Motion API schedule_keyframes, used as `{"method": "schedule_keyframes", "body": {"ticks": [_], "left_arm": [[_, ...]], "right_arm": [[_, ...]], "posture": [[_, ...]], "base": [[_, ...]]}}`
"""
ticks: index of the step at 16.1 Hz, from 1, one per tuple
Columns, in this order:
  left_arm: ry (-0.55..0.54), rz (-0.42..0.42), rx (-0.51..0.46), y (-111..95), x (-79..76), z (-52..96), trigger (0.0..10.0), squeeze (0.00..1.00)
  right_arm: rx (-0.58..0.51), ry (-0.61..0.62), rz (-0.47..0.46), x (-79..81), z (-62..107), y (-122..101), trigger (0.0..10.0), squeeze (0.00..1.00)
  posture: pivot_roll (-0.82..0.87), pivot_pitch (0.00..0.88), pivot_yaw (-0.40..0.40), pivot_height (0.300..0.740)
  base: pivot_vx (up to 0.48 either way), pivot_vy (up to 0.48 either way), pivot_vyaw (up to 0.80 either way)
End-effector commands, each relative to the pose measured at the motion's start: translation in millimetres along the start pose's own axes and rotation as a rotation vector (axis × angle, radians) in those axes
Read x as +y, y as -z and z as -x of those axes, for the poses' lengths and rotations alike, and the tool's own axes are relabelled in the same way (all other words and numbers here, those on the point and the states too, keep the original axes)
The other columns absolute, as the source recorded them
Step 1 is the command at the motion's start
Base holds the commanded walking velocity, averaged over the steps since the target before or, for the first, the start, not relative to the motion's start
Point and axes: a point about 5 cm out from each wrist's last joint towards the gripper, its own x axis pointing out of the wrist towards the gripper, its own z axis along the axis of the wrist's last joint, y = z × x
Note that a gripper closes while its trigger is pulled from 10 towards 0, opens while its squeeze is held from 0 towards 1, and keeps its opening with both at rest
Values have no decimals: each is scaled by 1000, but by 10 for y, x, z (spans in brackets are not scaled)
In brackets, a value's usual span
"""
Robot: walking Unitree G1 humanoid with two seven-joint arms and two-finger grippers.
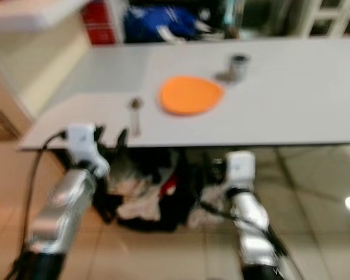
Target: Setting the table
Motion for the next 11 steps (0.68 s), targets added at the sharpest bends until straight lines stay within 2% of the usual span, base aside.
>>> {"method": "schedule_keyframes", "body": {"ticks": [1, 3, 4, 6, 11], "left_arm": [[41, 18, -1, -7, -38, -13, 10000, 0], [66, 26, -41, -12, -10, 5, 10000, 0], [50, -4, -36, 72, 98, 15, 10000, 0], [34, -28, -14, 132, 227, 59, 10000, 0], [61, -16, -24, 61, 147, -23, 10000, 0]], "right_arm": [[-35, 23, 20, -78, 41, -72, 10000, 0], [-90, 36, 18, -75, 81, -126, 10000, 0], [-126, 56, 2, -91, 100, -158, 10000, 0], [-118, 55, 24, -94, 137, -120, 10000, 0], [-83, 45, 25, -61, 92, -76, 10000, 0]], "posture": [[-159, 0, 95, 740], [-162, 0, 91, 740], [-164, 0, 90, 740], [-162, 0, 93, 740], [-154, 0, 93, 740]], "base": [[0, 480, 0], [0, 480, 0], [0, 480, 0], [0, 480, 0], [0, 480, 0]]}}
